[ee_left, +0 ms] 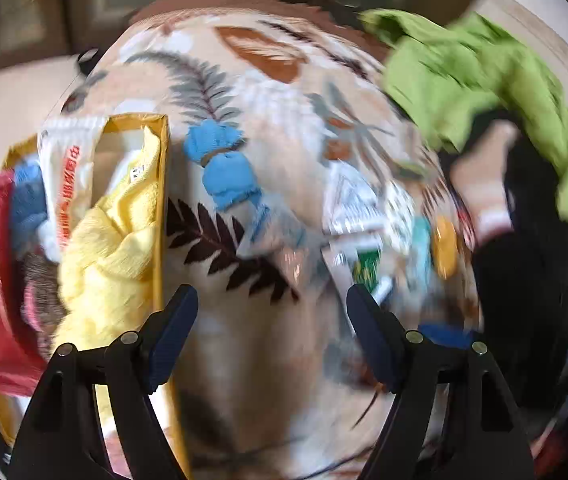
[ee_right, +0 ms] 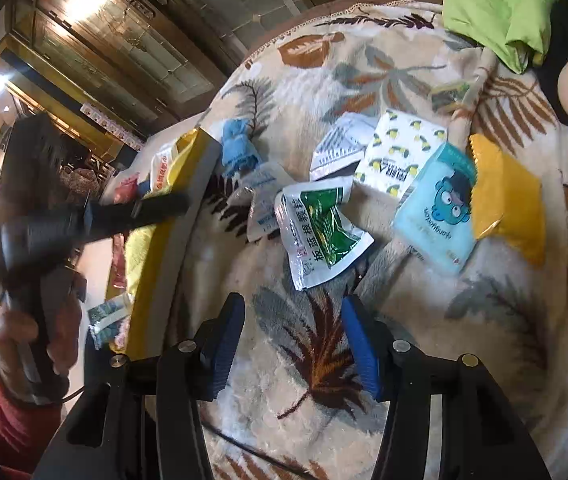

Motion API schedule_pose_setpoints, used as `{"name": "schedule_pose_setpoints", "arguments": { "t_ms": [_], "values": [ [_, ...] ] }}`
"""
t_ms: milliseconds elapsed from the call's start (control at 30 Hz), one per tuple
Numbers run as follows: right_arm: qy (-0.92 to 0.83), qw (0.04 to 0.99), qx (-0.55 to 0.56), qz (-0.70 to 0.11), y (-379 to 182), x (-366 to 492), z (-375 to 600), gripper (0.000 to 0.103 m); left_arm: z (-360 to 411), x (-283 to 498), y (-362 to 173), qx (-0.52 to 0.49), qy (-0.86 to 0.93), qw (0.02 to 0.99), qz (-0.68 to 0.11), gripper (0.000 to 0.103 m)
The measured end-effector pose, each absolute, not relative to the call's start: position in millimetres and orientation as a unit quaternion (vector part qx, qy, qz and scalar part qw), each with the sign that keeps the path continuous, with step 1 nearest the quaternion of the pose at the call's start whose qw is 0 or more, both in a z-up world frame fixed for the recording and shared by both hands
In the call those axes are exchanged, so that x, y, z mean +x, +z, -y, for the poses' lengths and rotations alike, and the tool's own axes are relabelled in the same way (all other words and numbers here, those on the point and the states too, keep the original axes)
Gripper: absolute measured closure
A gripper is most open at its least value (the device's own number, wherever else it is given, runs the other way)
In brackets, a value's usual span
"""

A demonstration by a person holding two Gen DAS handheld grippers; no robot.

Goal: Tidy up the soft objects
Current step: 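Move both tools back over the pile on the bed, then grasp the white desiccant packet with the left tool while the right tool grasps the white-green sachet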

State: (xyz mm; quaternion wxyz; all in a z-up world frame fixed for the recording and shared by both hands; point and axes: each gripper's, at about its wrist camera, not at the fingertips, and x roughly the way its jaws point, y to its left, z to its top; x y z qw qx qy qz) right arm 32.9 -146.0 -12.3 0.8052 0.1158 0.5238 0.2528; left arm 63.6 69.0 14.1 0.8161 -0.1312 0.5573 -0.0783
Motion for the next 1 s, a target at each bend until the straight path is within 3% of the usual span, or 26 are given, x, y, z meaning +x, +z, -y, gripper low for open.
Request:
{"name": "schedule_pose_setpoints", "arguments": {
  "t_ms": [400, 1000],
  "values": [
    [0.274, 0.816, 0.037, -0.508, -22.3, 62.6, 116.6, 0.050, -52.8, 96.2, -21.8, -0.211, -0.024, 0.785, -0.582, 0.026],
    [0.285, 0.819, 0.016, -0.498, -34.0, 97.7, 112.1, 0.047, -46.0, 111.4, -47.7, -0.269, 0.044, 0.757, -0.593, 0.026]
  ]
}}
